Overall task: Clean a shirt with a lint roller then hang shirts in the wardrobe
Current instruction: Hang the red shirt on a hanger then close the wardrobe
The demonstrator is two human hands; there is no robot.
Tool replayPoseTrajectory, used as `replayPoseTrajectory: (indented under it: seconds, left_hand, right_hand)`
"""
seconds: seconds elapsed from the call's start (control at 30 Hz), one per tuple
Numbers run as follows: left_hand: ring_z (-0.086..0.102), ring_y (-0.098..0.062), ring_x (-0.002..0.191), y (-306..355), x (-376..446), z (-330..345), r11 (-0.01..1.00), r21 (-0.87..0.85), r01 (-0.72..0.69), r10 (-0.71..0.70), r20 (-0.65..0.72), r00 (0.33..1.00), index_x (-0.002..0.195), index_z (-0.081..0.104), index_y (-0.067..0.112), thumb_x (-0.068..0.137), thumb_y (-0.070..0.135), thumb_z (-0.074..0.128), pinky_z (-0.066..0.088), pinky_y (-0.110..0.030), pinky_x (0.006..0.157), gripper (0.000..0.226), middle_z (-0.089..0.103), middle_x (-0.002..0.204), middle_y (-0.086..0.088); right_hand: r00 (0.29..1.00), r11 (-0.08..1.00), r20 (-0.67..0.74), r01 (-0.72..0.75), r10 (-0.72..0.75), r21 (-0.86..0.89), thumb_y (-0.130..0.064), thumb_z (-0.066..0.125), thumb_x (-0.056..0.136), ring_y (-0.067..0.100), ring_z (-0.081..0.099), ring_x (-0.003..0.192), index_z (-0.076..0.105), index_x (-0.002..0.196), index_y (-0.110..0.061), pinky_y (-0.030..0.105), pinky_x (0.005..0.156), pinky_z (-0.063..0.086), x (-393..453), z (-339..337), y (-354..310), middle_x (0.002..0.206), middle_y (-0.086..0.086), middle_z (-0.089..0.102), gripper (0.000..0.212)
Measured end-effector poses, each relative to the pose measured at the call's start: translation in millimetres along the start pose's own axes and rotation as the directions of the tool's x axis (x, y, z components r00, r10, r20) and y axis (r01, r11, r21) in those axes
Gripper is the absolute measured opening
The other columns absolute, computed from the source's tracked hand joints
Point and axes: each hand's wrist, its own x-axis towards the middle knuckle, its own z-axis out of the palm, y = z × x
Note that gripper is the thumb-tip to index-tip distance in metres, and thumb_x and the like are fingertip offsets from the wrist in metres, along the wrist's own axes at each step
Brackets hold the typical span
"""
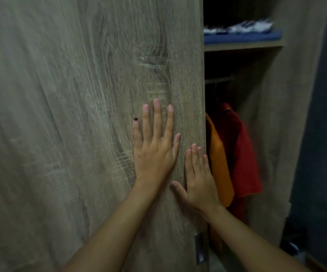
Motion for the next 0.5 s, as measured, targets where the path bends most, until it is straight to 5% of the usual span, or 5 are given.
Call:
replayPoseTrajectory:
  seconds: [0.23, 0.37, 0.5]
  left_hand:
    - [0.009, -0.031, 0.147, 86, 27, 23, 0.998, -0.038, -0.044, 0.044, 0.004, 0.999, 0.154, 0.016, 0.016, 0.101, 0.048, 0.028, 0.002, -0.048, 0.117, 0.063, 0.018, 0.159, -0.015]
    - [0.005, -0.033, 0.148, 131, 42, 29, 0.992, -0.094, -0.084, 0.089, 0.053, 0.995, 0.154, 0.013, 0.017, 0.098, 0.053, 0.033, 0.003, -0.048, 0.118, 0.070, 0.013, 0.160, -0.016]
    - [0.008, -0.030, 0.148, 143, 57, 38, 0.954, -0.037, -0.298, 0.299, 0.046, 0.953, 0.154, 0.017, 0.017, 0.092, 0.059, 0.041, 0.007, -0.044, 0.117, 0.079, 0.012, 0.161, -0.012]
  right_hand:
    - [0.998, 0.998, 0.016, -0.060, 0.060, -0.012, -0.054, 0.029, 0.099, 0.030, 0.001, 0.150, -0.009, 0.152, -0.005, 0.041, 0.123, 0.007, -4, -11, 93, 0.161, 0.011, -0.014, 0.082]
    - [0.995, 0.996, 0.048, -0.085, 0.085, -0.010, -0.053, 0.028, 0.099, 0.032, 0.005, 0.150, -0.006, 0.152, -0.005, 0.040, 0.122, 0.006, -5, -19, 143, 0.159, 0.016, 0.004, 0.080]
    - [0.985, 0.990, 0.096, -0.141, 0.141, -0.004, -0.055, 0.030, 0.098, 0.031, 0.003, 0.150, -0.009, 0.152, -0.007, 0.040, 0.123, 0.004, -8, -25, 190, 0.161, 0.015, -0.002, 0.082]
